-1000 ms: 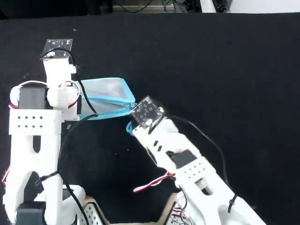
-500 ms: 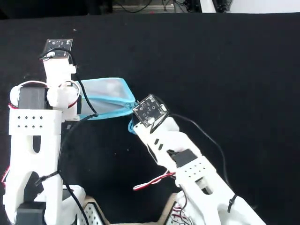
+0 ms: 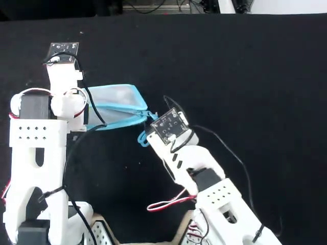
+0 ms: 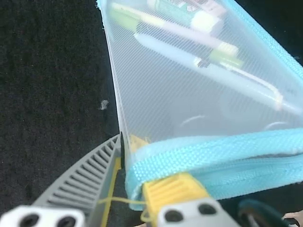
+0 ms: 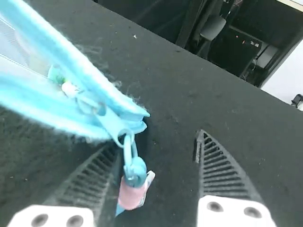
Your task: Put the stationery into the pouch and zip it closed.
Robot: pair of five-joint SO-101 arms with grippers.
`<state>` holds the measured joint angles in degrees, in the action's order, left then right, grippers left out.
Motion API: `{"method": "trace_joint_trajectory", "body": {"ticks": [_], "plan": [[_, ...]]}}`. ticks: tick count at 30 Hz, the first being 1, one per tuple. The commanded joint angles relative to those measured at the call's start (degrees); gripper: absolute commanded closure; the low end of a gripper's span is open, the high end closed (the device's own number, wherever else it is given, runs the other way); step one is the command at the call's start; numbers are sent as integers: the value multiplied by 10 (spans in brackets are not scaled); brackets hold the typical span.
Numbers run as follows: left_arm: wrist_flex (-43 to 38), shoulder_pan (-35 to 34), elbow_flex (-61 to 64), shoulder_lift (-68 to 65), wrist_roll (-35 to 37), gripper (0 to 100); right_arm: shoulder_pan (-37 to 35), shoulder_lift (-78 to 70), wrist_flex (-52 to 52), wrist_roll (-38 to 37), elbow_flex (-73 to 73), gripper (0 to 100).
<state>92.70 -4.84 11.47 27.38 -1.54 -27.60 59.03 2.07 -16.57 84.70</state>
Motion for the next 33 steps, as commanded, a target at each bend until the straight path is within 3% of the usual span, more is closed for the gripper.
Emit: {"method": "trace_joint_trajectory", "body": {"ticks": [1, 3, 6, 20, 27, 33], "plan": [[-6, 4, 15, -9, 4, 970, 8, 23, -14, -2, -3, 782], [-6, 4, 15, -9, 4, 970, 8, 23, -13, -3, -3, 822], [-6, 4, 15, -9, 4, 970, 11, 27, -14, -4, -2, 988], [-6, 4, 15, -9, 5, 970, 12, 47, -6, -5, -2, 989], [-6, 4, 15, -9, 5, 969, 9, 174, 137, -6, -7, 988], [-23, 5, 15, -9, 6, 970, 9, 233, 143, -3, 16, 988]]}}
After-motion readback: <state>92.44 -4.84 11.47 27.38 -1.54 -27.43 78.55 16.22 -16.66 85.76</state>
